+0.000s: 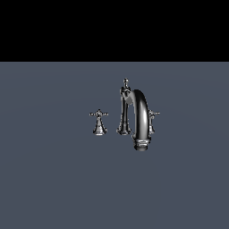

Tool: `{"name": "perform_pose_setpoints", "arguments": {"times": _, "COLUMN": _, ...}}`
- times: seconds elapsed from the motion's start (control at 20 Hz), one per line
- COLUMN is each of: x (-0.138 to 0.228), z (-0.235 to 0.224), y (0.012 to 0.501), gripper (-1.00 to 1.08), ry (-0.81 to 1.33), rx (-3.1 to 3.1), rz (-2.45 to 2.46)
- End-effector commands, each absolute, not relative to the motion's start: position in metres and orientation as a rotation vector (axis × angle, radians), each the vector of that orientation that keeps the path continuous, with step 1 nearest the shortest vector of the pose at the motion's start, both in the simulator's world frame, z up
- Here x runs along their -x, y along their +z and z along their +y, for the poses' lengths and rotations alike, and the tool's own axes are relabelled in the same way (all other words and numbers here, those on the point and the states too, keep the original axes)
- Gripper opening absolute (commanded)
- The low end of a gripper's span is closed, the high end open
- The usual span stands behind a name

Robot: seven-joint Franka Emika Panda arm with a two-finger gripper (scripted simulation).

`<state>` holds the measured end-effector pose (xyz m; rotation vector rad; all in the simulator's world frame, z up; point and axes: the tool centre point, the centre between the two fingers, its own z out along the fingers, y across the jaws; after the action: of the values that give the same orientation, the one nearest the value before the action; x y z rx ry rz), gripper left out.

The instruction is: Turn on the faucet by rotating a designated handle.

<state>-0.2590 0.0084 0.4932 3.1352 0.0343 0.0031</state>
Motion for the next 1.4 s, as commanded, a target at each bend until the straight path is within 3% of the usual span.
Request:
{"name": "perform_pose_setpoints", "arguments": {"times": 0.0, "x": 0.257, "z": 0.006, "y": 0.477, "gripper": -0.51, "ry": -0.071, "rx": -3.143, "rz": 0.038}}
{"name": "perform_pose_setpoints", "arguments": {"times": 0.15, "x": 0.256, "z": 0.014, "y": 0.425, "gripper": -0.09, "ry": -0.263, "rx": -3.064, "rz": 0.092}}
{"name": "perform_pose_setpoints", "arguments": {"times": 0.2, "x": 0.257, "z": 0.008, "y": 0.422, "gripper": -0.08, "ry": -0.267, "rx": -3.076, "rz": 0.114}}
{"name": "perform_pose_setpoints", "arguments": {"times": 0.25, "x": 0.25, "z": 0.0, "y": 0.388, "gripper": -0.01, "ry": -0.351, "rx": -3.075, "rz": 0.084}}
{"name": "perform_pose_setpoints", "arguments": {"times": 0.3, "x": 0.241, "z": 0.019, "y": 0.385, "gripper": 0.01, "ry": -0.319, "rx": -3.046, "rz": 0.181}}
{"name": "perform_pose_setpoints", "arguments": {"times": 0.4, "x": 0.237, "z": 0.0, "y": 0.361, "gripper": -0.05, "ry": -0.369, "rx": -3.106, "rz": 0.05}}
{"name": "perform_pose_setpoints", "arguments": {"times": 0.45, "x": 0.237, "z": 0.026, "y": 0.343, "gripper": -0.11, "ry": -0.402, "rx": -3.115, "rz": 0.141}}
{"name": "perform_pose_setpoints", "arguments": {"times": 0.6, "x": 0.216, "z": 0.064, "y": 0.312, "gripper": -0.64, "ry": -0.404, "rx": -3.111, "rz": 0.303}}
{"name": "perform_pose_setpoints", "arguments": {"times": 0.65, "x": 0.209, "z": 0.045, "y": 0.297, "gripper": -0.63, "ry": -0.415, "rx": -3.121, "rz": 0.234}}
{"name": "perform_pose_setpoints", "arguments": {"times": 0.7, "x": 0.21, "z": 0.06, "y": 0.278, "gripper": -0.75, "ry": -0.437, "rx": -3.079, "rz": 0.346}}
{"name": "perform_pose_setpoints", "arguments": {"times": 0.8, "x": 0.196, "z": 0.013, "y": 0.269, "gripper": -0.69, "ry": -0.427, "rx": -3.127, "rz": 0.153}}
{"name": "perform_pose_setpoints", "arguments": {"times": 0.9, "x": 0.199, "z": 0.063, "y": 0.254, "gripper": -0.7, "ry": -0.442, "rx": -3.067, "rz": 0.365}}
{"name": "perform_pose_setpoints", "arguments": {"times": 0.95, "x": 0.183, "z": 0.072, "y": 0.251, "gripper": -0.85, "ry": -0.396, "rx": -3.056, "rz": 0.435}}
{"name": "perform_pose_setpoints", "arguments": {"times": 1.0, "x": 0.183, "z": 0.092, "y": 0.237, "gripper": -0.6, "ry": -0.402, "rx": -3.047, "rz": 0.521}}
{"name": "perform_pose_setpoints", "arguments": {"times": 1.05, "x": 0.153, "z": 0.057, "y": 0.24, "gripper": -0.78, "ry": -0.344, "rx": -3.118, "rz": 0.418}}
{"name": "perform_pose_setpoints", "arguments": {"times": 1.1, "x": 0.15, "z": 0.069, "y": 0.226, "gripper": -0.8, "ry": -0.347, "rx": -3.107, "rz": 0.498}}
{"name": "perform_pose_setpoints", "arguments": {"times": 1.25, "x": 0.126, "z": 0.076, "y": 0.212, "gripper": -0.67, "ry": -0.291, "rx": -3.023, "rz": 0.707}}
{"name": "perform_pose_setpoints", "arguments": {"times": 1.3, "x": 0.133, "z": 0.078, "y": 0.189, "gripper": -0.46, "ry": -0.329, "rx": -2.98, "rz": 0.8}}
{"name": "perform_pose_setpoints", "arguments": {"times": 1.35, "x": 0.111, "z": 0.059, "y": 0.187, "gripper": -0.18, "ry": -0.277, "rx": -2.953, "rz": 0.837}}
